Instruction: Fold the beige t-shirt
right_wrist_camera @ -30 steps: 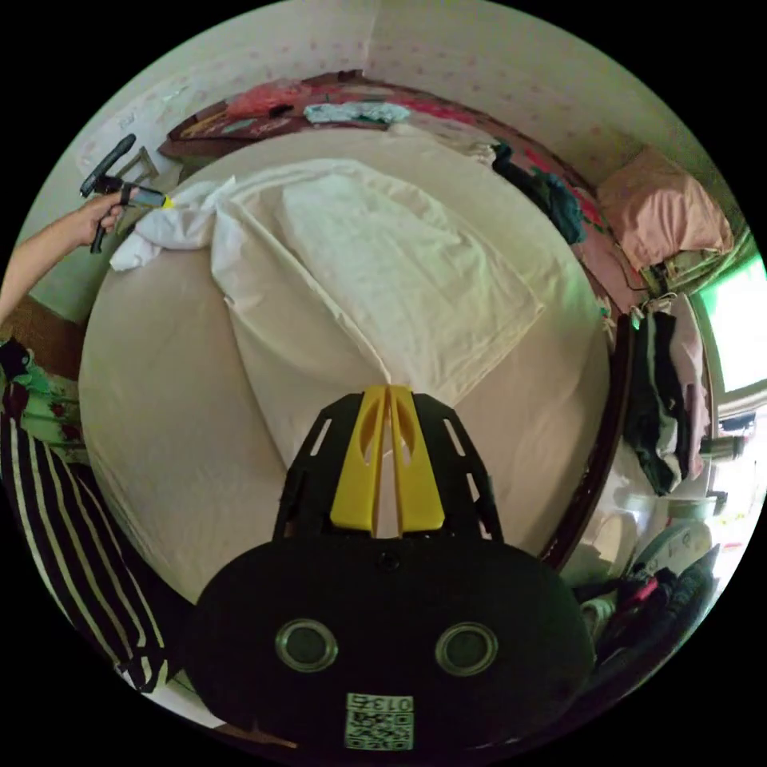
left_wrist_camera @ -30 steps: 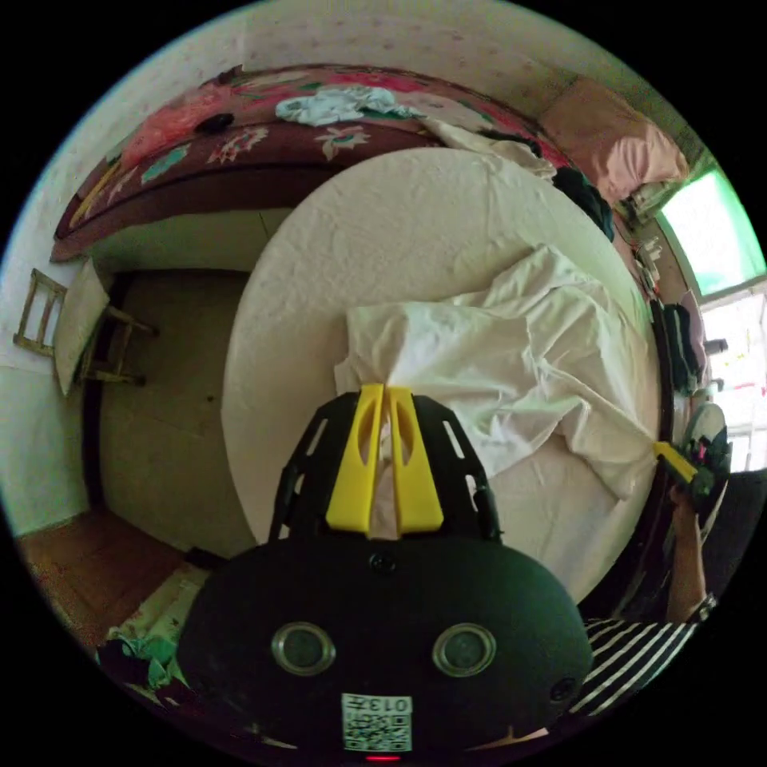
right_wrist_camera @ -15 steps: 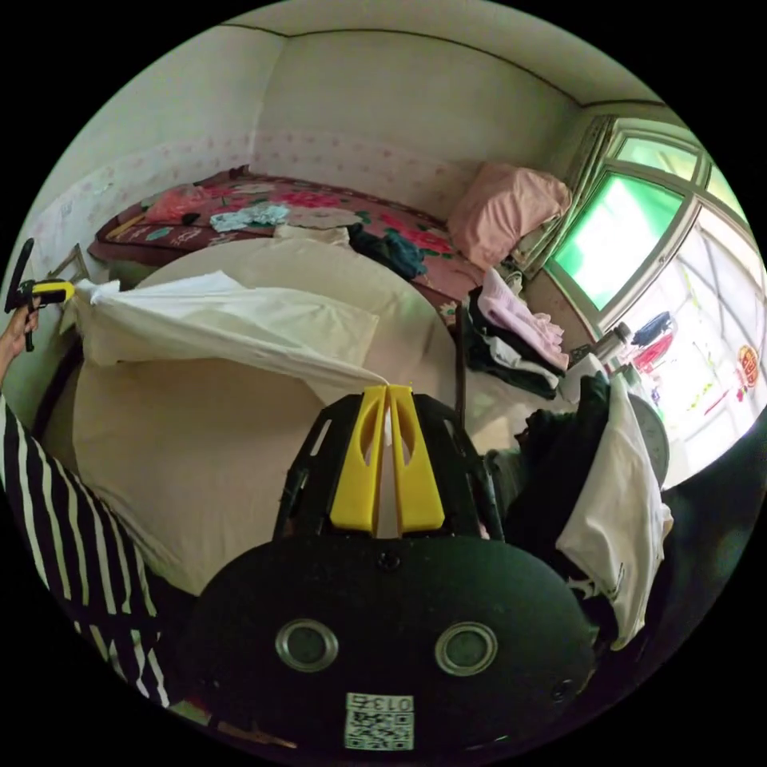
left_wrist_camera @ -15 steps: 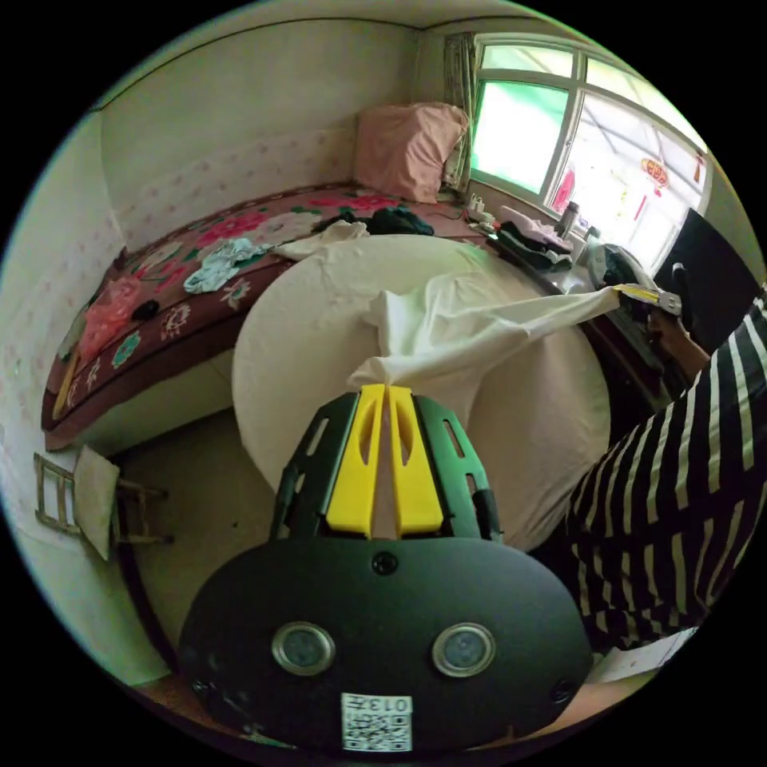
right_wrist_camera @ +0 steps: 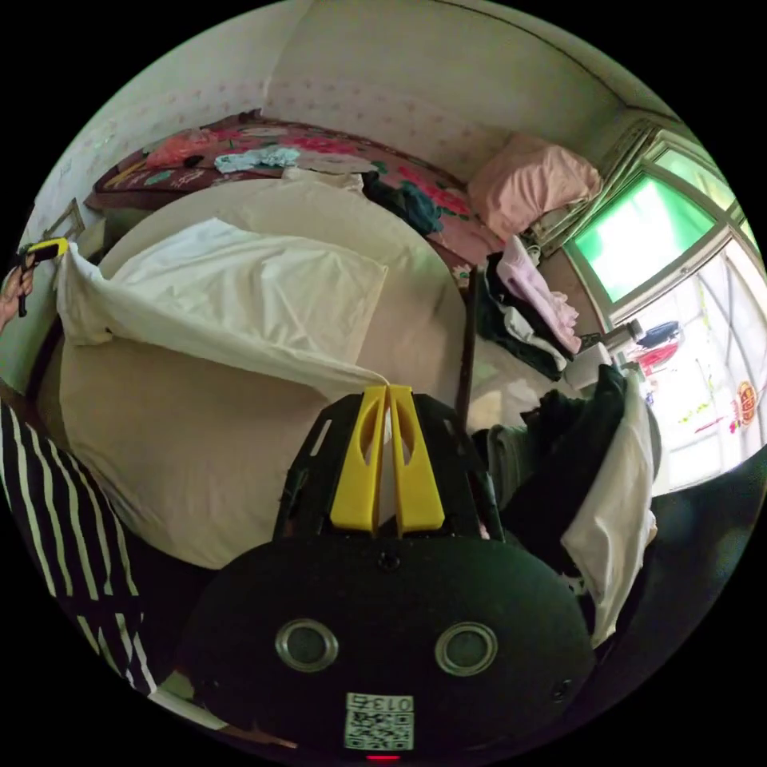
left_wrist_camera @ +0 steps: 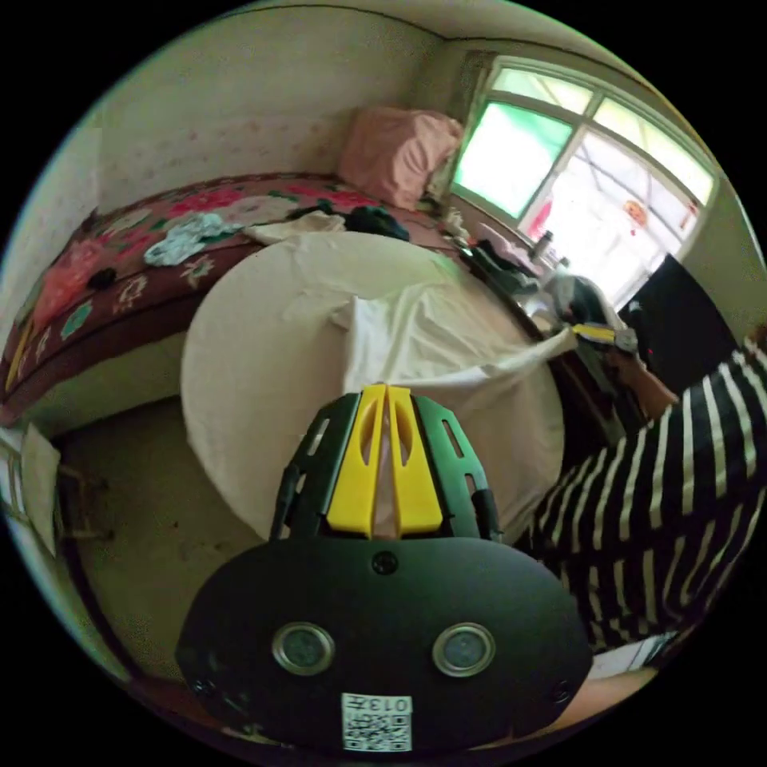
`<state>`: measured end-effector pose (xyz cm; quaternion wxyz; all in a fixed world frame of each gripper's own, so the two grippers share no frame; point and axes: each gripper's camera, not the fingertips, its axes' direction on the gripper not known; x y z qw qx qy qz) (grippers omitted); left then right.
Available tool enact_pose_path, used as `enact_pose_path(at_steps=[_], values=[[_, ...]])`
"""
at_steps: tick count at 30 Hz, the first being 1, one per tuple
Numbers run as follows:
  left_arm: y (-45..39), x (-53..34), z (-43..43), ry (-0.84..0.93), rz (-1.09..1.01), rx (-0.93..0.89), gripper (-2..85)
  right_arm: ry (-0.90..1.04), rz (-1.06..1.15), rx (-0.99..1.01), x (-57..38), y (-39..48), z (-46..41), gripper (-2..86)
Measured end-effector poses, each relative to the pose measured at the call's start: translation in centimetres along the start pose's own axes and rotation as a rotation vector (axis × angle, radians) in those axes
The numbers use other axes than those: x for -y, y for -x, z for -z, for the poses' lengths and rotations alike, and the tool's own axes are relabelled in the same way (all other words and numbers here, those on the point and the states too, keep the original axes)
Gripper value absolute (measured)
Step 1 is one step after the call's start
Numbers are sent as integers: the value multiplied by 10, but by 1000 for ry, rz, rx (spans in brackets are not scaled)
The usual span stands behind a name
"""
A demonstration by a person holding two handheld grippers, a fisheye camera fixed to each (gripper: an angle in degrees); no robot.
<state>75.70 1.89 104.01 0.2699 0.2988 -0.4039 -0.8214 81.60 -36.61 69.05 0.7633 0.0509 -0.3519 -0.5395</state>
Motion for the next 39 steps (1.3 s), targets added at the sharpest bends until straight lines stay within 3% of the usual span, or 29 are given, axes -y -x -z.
enact_pose_path(at_steps=[2, 5, 10, 13, 17, 21, 23, 30, 34, 39], values=[[30, 23, -1, -73, 87, -11, -3, -7, -10, 41, 17, -7, -13, 2], [40, 92, 19, -173, 27, 93, -3, -101, 55, -33, 77, -12, -13, 2], [-3, 193, 130, -478, -141, 313, -3, -458, -14, -213, 179, -51, 87, 0], [-40, 197, 199, -682, -259, 363, -3, -683, -84, -278, 175, -67, 152, -1], [-68, 159, 232, -738, -358, 338, -3, -818, -71, -268, 134, -64, 177, -1], [-80, 113, 217, -646, -364, 279, -3, -747, -13, -229, 83, -41, 152, 0], [-82, 84, 181, -509, -307, 249, -3, -648, 15, -228, 63, -27, 128, 0], [-66, 13, 32, -49, -13, 111, -3, -129, -91, -2, -8, 40, -16, 3], [-49, -13, -50, 202, 129, 54, -2, 155, -27, 61, -29, 74, -97, 3], [-54, -15, -76, 342, 115, 49, -2, 231, 67, 46, -35, 94, -127, 5]])
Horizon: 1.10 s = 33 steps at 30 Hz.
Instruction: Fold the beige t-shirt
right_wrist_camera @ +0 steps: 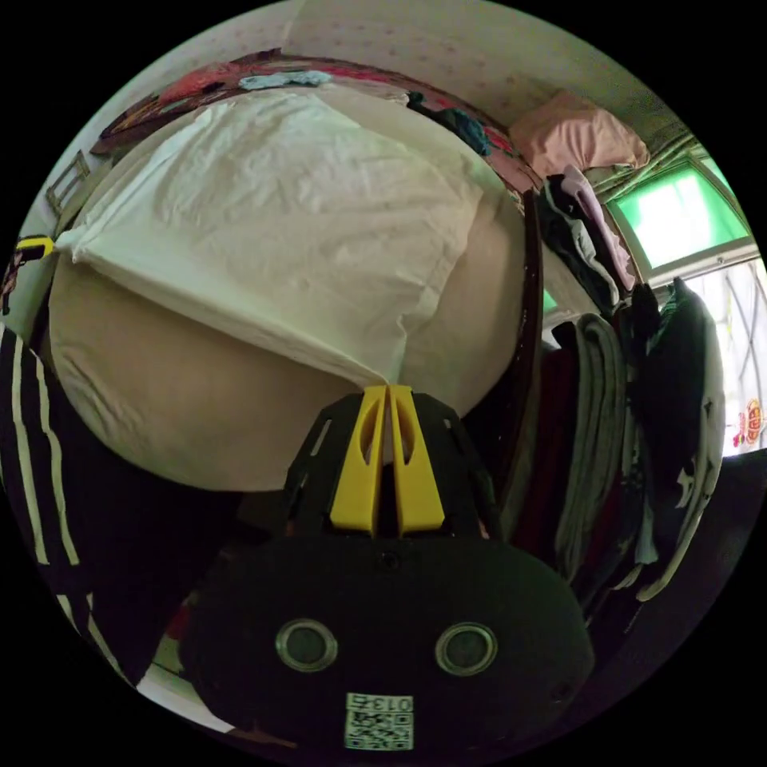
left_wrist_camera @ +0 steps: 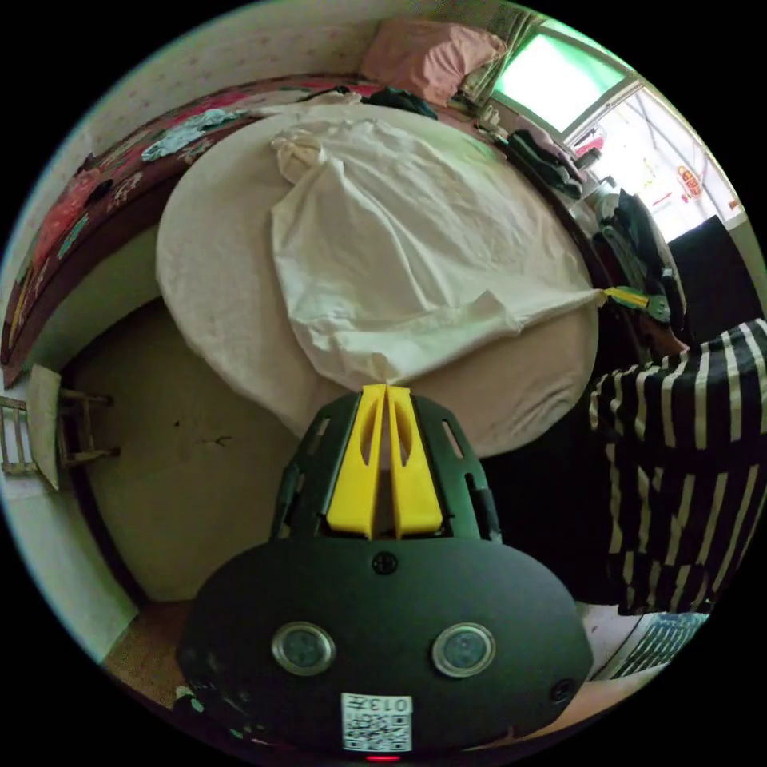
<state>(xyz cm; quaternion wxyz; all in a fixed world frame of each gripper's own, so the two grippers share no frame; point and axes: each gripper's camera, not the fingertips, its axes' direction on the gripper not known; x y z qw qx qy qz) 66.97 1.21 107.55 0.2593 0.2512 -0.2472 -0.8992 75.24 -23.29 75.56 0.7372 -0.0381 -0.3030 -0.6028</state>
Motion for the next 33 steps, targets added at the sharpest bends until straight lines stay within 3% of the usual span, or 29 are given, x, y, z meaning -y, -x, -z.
enact_pose_path(at_steps=[7, 12, 17, 25, 27, 33], values=[[-9, 1, -18, 134, 40, 57, 3, 99, 105, -5, 3, 34, -46, 31], [15, 5, 23, 10, 213, 104, 36, 65, 17, 18, 10, 21, -43, 81], [27, 88, 24, -13, 264, 231, 71, -69, -27, -39, 83, -9, -35, 77], [38, 199, -16, 38, 242, 288, 86, -278, 262, 243, 244, 52, -49, 31], [47, 210, -25, 93, 261, 270, 72, -270, 321, 250, 263, 73, -57, 26], [68, 216, -9, 31, 283, 198, 8, -155, 334, 231, 298, 119, -91, 7]])
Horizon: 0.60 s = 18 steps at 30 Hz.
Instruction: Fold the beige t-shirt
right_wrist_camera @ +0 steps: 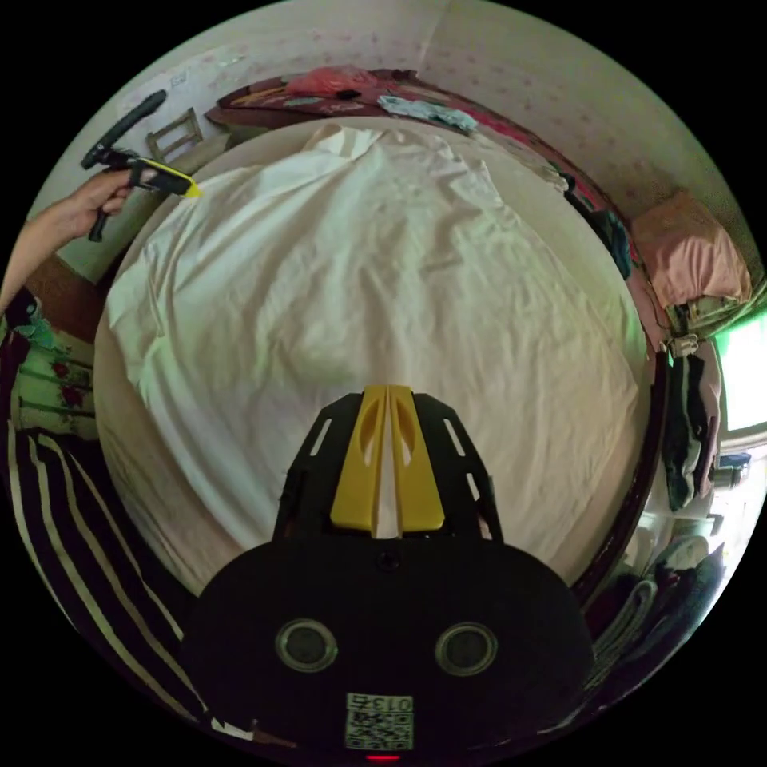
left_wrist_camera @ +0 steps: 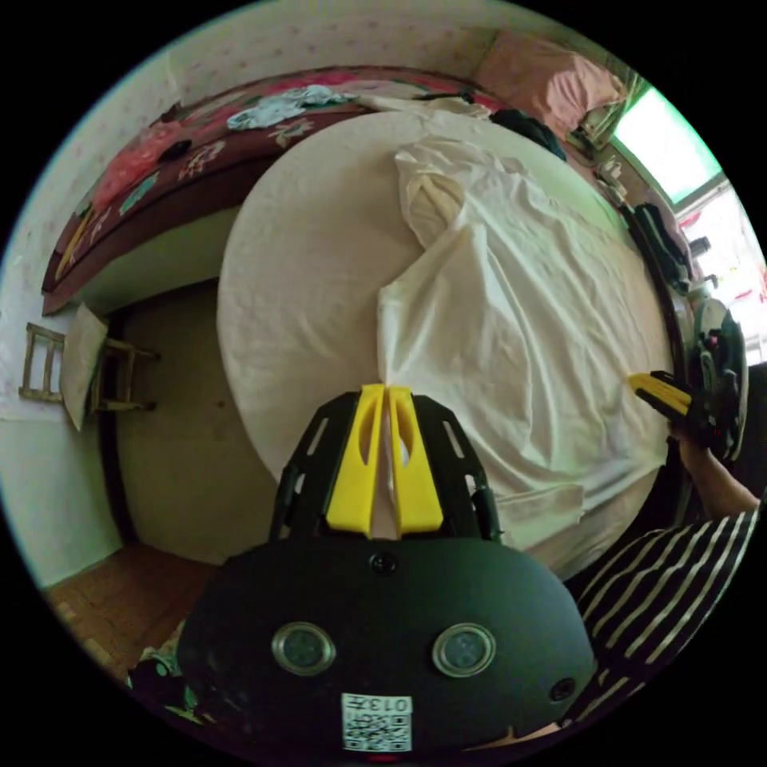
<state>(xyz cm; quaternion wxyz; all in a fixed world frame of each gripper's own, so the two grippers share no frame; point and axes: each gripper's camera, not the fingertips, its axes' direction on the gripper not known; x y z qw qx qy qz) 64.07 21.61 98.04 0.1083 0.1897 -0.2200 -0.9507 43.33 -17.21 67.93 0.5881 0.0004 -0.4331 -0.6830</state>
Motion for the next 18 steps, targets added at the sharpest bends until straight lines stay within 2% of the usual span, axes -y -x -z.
enact_pose_path(at_steps=[4, 6, 7, 10, 12, 15, 18], values=[[30, -41, 29, -99, 38, 1, 5, 37, -96, -29, 4, -5, -18, 3], [59, -63, 23, -111, 121, -138, 5, 56, -126, -23, 10, -9, -20, 3], [75, -74, 17, -113, 155, -220, 7, 48, -157, -40, 19, -12, -17, 5], [108, -86, 18, -99, 237, -206, 16, -73, -148, -80, 63, -18, -3, 13], [121, -79, 27, -158, 216, -232, 23, -111, -100, -70, 107, -19, -2, 22], [123, -38, 41, -208, 66, -176, 46, -172, -23, -73, 187, -19, -11, 35], [114, 25, 47, -259, -94, -158, 57, -193, -65, -142, 253, -38, -23, 55]])
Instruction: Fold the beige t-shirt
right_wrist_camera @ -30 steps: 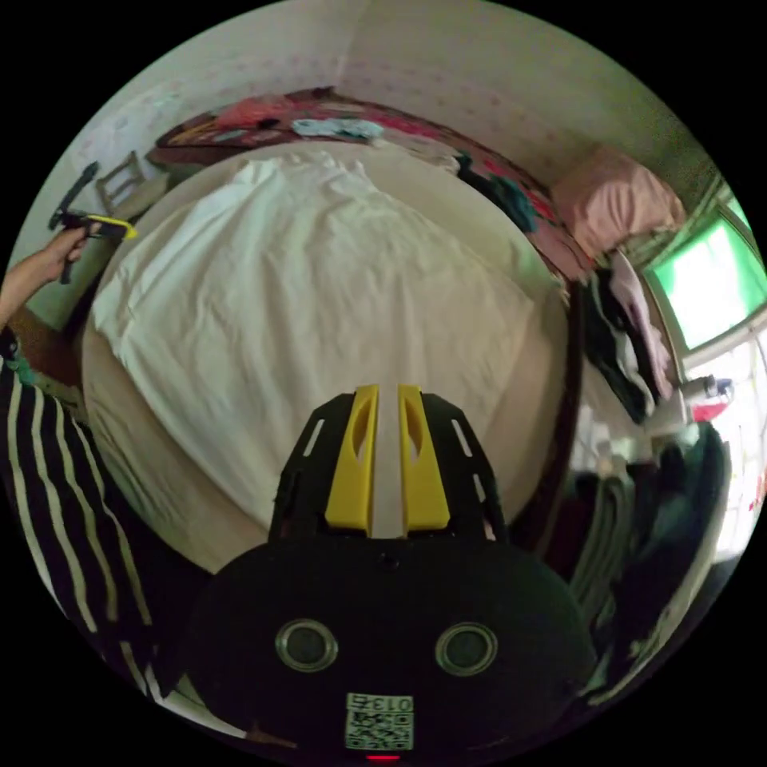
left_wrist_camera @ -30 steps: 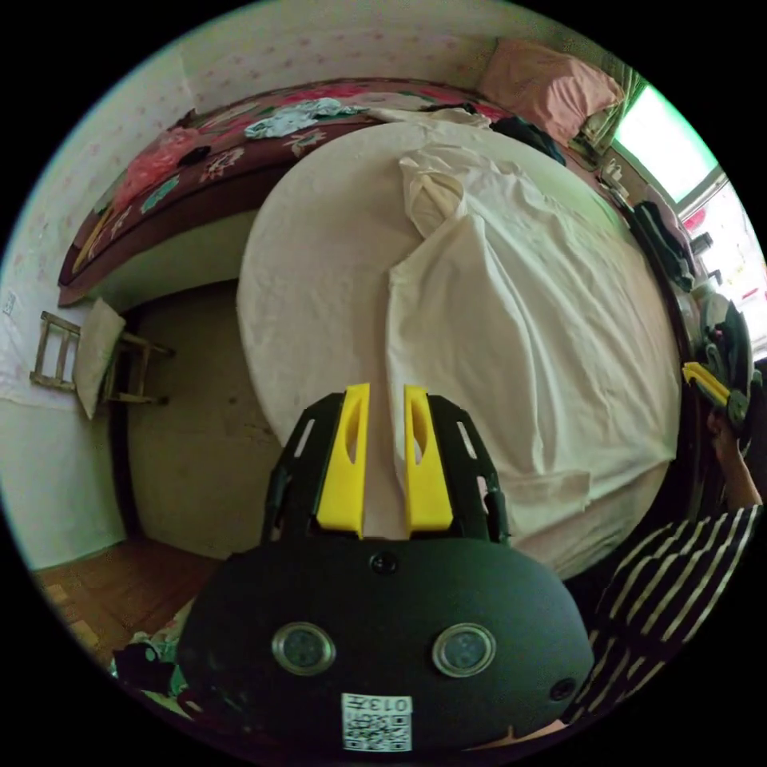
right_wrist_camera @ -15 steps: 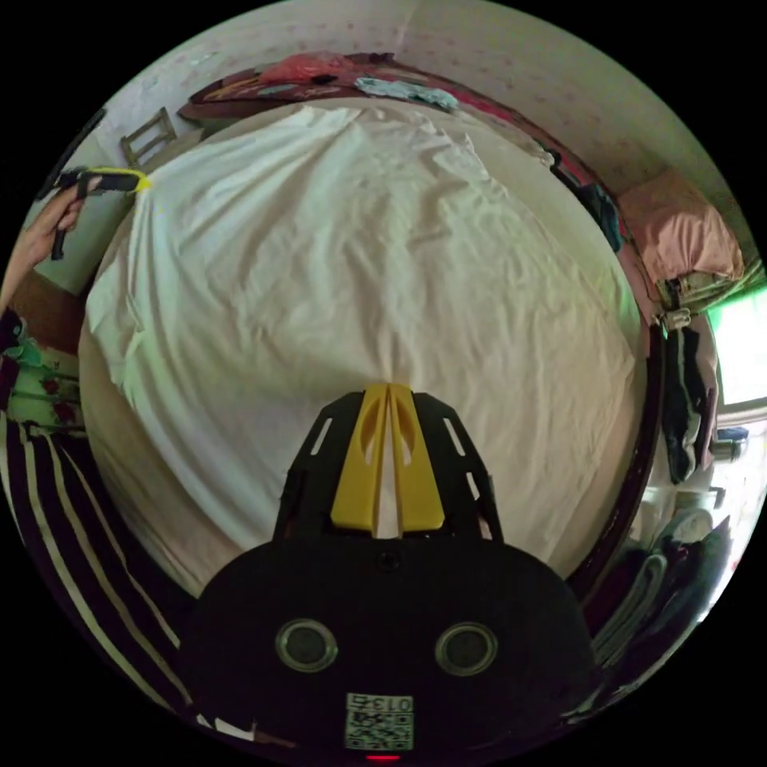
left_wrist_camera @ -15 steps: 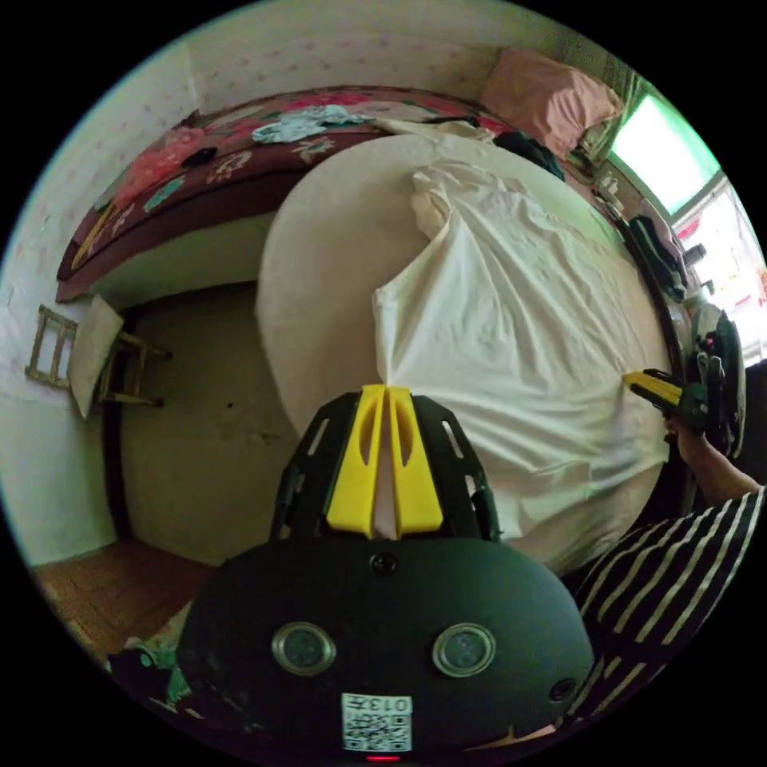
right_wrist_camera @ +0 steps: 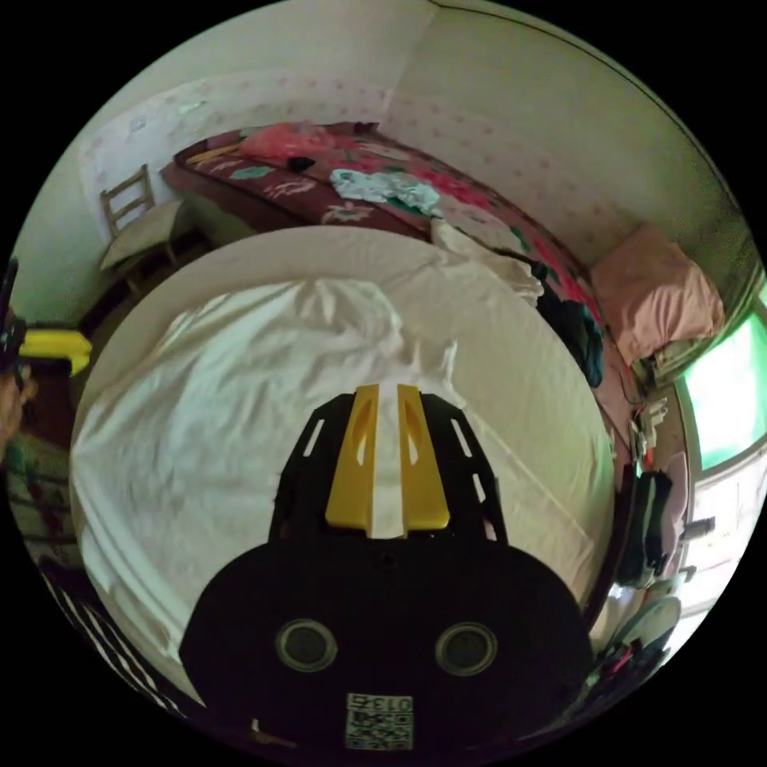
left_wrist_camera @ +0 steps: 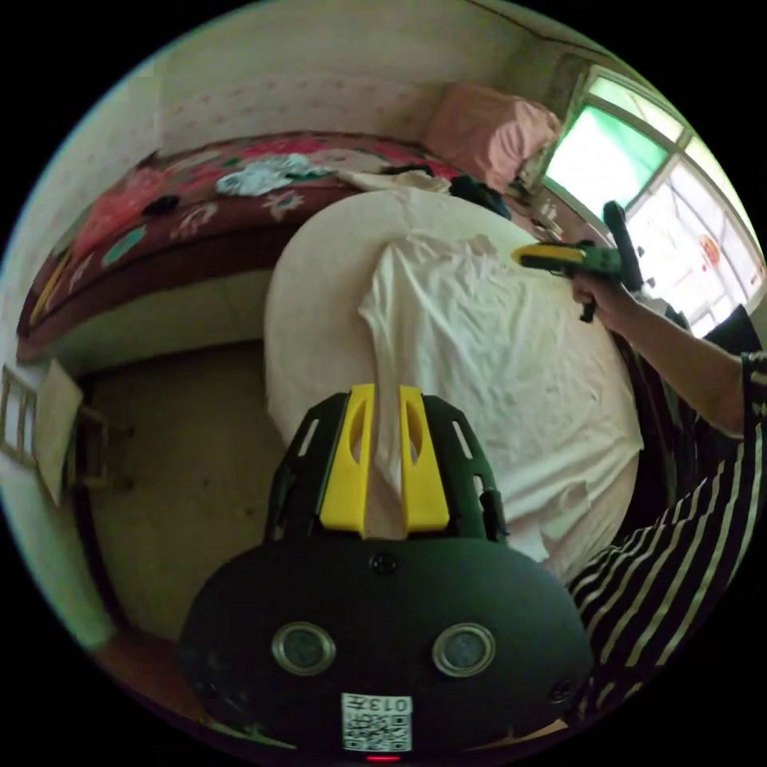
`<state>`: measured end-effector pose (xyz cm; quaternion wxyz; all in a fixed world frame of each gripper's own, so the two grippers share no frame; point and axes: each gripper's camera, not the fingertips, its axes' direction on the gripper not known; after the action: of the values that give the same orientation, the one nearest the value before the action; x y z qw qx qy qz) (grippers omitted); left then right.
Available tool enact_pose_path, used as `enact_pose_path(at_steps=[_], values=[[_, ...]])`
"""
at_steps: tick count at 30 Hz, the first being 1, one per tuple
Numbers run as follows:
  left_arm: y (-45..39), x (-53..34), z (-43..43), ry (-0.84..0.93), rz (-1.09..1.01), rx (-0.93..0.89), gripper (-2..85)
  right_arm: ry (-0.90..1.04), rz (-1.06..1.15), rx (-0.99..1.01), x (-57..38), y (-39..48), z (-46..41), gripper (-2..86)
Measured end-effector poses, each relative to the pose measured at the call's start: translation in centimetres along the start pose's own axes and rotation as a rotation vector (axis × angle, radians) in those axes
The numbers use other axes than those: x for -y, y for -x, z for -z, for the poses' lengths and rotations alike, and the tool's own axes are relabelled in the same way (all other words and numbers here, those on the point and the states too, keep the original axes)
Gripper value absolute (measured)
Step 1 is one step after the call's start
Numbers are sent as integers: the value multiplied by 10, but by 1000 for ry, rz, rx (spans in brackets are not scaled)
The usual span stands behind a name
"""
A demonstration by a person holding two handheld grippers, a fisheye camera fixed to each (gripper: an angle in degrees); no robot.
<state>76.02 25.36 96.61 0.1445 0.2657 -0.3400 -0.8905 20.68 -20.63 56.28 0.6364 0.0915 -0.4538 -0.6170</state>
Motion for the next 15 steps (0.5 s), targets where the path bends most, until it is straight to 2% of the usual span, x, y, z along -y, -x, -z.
enact_pose_path(at_steps=[4, 9, 12, 13, 15], values=[[-5, 97, -28, -20, -185, -16, 63, 43, -222, 35, 55, -62, -36, 92], [-2, 196, -63, -9, -229, -94, 75, 174, -447, 205, 72, -121, -85, 80], [-6, 246, -82, 30, -257, -136, 78, 259, -468, 303, 70, -126, -111, 28], [-6, 263, -87, 39, -252, -151, 79, 250, -445, 369, 68, -123, -111, 21], [-2, 286, -89, 13, -228, -196, 81, 156, -362, 344, 61, -114, -93, 15]])
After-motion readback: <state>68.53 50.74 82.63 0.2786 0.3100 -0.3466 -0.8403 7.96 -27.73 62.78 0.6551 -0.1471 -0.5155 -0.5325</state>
